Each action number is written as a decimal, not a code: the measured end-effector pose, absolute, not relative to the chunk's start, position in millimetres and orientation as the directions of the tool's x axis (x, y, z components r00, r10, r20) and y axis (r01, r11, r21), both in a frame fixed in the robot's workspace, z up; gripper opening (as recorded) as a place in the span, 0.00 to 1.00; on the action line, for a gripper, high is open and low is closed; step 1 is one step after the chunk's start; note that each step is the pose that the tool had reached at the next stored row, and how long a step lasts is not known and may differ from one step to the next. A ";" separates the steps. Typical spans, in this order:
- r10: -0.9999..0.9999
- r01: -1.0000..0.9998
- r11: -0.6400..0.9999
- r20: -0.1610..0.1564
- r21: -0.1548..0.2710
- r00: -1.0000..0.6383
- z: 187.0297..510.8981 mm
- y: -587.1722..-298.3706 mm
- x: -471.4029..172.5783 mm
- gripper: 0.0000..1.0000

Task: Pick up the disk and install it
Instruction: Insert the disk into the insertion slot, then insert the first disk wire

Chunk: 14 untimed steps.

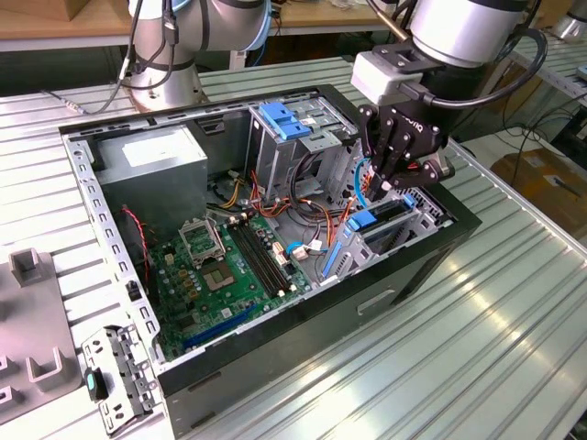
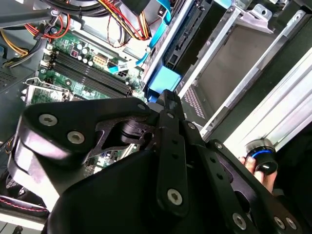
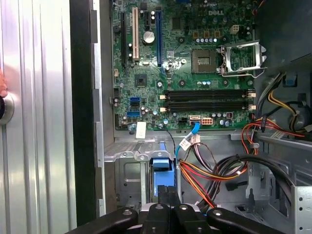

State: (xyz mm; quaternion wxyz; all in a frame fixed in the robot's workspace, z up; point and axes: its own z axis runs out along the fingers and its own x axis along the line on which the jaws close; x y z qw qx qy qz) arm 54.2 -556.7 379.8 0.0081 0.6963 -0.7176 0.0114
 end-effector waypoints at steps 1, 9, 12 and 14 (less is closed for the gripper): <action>-0.999 -1.000 0.030 0.027 -0.005 -0.030 379.7 -556.7 54.1 0.11; -0.999 -1.000 0.030 0.027 -0.005 -0.030 379.4 -556.7 54.1 0.11; -0.999 -1.000 0.030 0.027 -0.005 -0.030 379.2 -556.7 56.2 0.11; -0.999 -1.000 0.026 0.028 -0.005 -0.026 379.3 -556.7 57.2 0.11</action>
